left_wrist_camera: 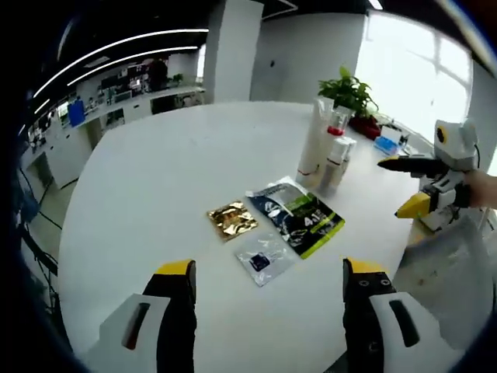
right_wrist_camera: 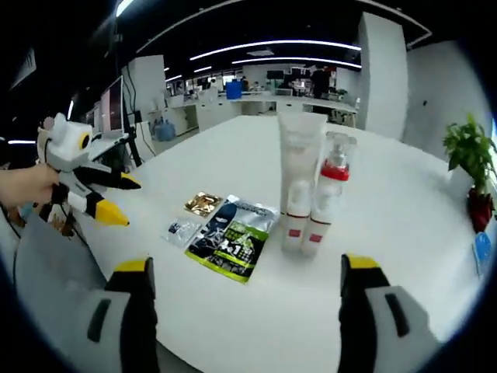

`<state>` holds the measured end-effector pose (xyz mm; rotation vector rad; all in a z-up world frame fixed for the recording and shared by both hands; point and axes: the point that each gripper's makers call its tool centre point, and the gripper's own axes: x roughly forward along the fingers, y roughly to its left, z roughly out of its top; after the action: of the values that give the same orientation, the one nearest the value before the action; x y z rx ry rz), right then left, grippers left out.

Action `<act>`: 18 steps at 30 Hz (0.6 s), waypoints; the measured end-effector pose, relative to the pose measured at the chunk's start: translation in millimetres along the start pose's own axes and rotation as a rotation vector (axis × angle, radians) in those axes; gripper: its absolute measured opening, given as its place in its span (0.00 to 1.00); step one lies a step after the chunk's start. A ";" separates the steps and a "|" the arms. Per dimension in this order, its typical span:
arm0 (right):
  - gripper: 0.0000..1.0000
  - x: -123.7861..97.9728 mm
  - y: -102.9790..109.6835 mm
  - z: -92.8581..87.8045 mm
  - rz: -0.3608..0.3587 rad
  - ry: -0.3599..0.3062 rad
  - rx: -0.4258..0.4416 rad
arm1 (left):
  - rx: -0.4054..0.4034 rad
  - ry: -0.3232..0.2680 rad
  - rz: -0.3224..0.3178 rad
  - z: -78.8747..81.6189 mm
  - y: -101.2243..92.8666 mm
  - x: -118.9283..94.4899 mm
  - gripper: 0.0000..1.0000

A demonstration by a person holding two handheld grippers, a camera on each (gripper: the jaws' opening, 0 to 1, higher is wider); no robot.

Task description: Arrange the skincare products in the storage area until every visible bottle or jar stands upright without overlapping.

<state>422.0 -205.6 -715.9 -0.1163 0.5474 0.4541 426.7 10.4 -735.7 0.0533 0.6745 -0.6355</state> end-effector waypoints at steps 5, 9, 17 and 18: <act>1.00 -20.4 -2.8 4.6 -0.021 -0.053 0.041 | -0.017 -0.011 0.005 -7.0 -8.9 -19.0 0.84; 1.00 -34.0 -3.9 -2.0 -0.043 -0.049 0.040 | -0.031 -0.016 0.008 -13.2 -16.1 -34.8 0.87; 1.00 -48.2 -0.2 -13.5 -0.062 -0.056 0.073 | -0.043 -0.066 0.034 -14.1 -22.3 -58.2 0.97; 1.00 -48.6 0.0 -13.8 -0.063 -0.059 0.075 | -0.047 -0.070 0.034 -14.0 -23.2 -59.3 0.97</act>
<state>378.5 -227.4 -702.1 -0.0481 0.5005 0.3736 370.1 26.5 -707.7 -0.0005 0.6196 -0.5859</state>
